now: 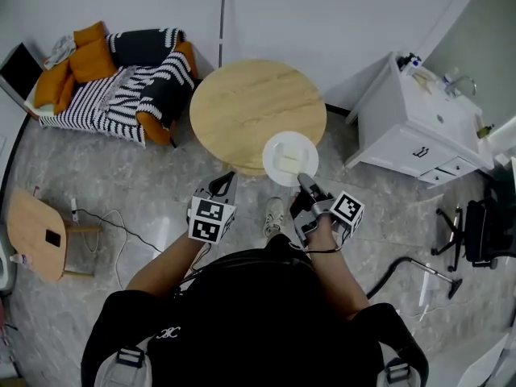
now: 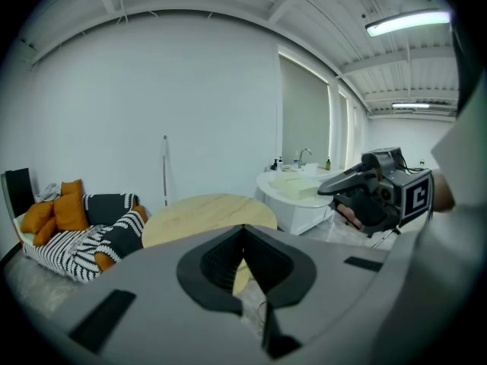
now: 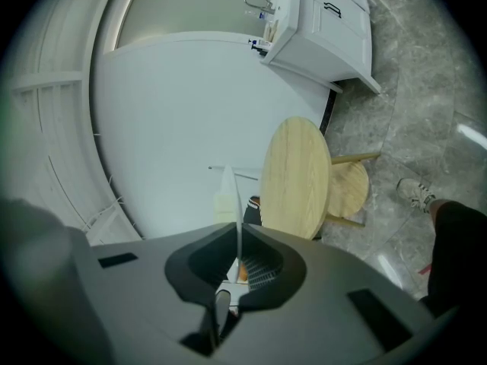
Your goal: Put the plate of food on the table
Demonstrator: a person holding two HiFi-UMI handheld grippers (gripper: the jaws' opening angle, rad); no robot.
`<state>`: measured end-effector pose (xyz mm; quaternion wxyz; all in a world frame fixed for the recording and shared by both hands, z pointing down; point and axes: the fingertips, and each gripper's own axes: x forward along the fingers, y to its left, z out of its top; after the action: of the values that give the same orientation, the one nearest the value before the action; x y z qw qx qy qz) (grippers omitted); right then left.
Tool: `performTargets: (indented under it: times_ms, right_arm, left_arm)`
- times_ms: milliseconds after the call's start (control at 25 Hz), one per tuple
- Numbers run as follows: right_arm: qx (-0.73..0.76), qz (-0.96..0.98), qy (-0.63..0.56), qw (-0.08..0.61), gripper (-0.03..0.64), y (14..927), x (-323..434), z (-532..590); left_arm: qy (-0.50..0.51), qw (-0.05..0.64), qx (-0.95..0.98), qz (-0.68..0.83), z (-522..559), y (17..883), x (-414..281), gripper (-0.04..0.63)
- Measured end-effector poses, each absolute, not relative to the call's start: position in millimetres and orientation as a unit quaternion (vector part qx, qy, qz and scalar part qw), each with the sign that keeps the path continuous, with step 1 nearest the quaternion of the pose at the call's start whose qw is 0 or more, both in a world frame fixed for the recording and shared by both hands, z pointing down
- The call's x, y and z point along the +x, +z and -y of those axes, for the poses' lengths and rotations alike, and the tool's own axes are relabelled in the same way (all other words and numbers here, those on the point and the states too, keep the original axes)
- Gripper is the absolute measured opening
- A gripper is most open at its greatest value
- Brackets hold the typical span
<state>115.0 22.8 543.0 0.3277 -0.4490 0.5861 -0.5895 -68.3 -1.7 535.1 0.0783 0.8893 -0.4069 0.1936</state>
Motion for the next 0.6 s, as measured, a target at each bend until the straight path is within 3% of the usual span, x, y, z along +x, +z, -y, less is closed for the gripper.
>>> performTargets:
  times_ms: [600]
  right_arm:
    - [-0.445, -0.587, -0.601, 0.309, 0.017, 549, 143, 75]
  left_arm:
    - [0.203, 0.100, 0.876, 0.425, 97, 546, -54, 0.008]
